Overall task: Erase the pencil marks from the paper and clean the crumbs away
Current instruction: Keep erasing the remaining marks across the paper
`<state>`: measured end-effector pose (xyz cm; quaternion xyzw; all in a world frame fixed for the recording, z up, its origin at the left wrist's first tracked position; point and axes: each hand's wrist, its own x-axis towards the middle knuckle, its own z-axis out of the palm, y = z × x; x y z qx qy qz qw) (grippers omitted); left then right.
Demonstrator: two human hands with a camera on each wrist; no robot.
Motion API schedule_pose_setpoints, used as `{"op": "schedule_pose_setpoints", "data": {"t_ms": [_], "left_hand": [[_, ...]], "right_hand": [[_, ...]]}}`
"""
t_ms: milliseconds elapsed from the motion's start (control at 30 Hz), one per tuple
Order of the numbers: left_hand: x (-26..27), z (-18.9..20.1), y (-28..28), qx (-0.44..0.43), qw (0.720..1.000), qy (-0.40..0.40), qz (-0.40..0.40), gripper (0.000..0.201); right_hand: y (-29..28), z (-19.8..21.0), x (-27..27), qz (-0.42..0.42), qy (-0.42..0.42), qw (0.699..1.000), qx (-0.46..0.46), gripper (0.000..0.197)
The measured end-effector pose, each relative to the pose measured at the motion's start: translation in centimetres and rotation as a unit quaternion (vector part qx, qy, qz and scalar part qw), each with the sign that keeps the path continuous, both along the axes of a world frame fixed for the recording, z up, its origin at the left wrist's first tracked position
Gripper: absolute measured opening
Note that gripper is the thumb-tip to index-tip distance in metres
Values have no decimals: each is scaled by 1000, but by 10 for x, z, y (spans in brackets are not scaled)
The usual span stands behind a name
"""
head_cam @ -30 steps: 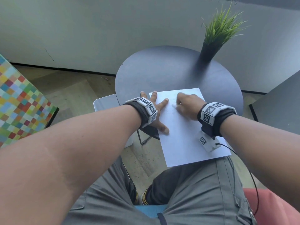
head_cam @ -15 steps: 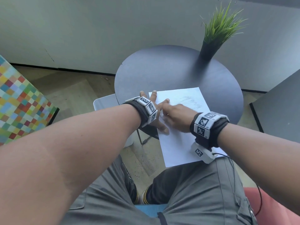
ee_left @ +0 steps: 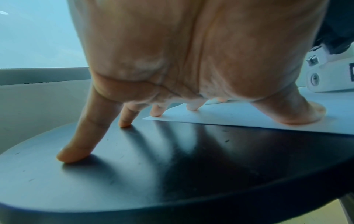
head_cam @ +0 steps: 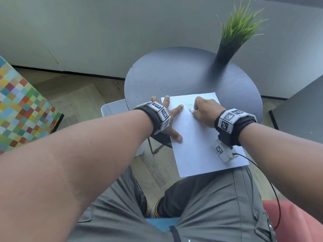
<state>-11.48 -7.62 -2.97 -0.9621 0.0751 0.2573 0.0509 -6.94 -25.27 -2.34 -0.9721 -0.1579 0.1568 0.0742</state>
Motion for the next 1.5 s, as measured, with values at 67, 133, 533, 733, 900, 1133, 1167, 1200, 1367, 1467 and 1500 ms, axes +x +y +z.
{"op": "schedule_pose_setpoints", "data": {"t_ms": [67,133,533,733,900,1133,1167,1200,1367,1467,1500], "left_hand": [[0,0,1,1,1000,-1,0,135],[1,0,1,0,1000,-1,-5,136],[6,9,10,10,999,36,-17,136],[2,12,5,-23,999,-14,-24,124],[-5,-4,8,-55,998,-26,-32,134],[4,-3,20,-35,997,13,-71,138],[5,-3,21,-35,996,15,-76,139],[6,-3,21,-34,996,15,-80,138],[9,-6,21,-23,996,8,-84,137],[8,-4,22,-28,996,16,-82,136],[9,-4,21,-29,996,17,-82,136]], "right_hand": [[7,-2,-11,43,-12,999,0,25],[15,-5,-32,136,11,991,9,23],[-15,-8,6,-6,22,999,44,21],[-16,-7,-11,15,21,999,39,20],[-2,-3,-7,52,3,997,59,20],[11,-7,-30,238,23,970,39,14],[12,-6,-33,279,37,959,25,14],[14,-5,-31,284,34,958,23,14],[14,-3,-9,130,-44,991,-3,22],[23,-7,-30,247,25,969,13,19],[23,-7,-33,264,40,963,15,16]]}}
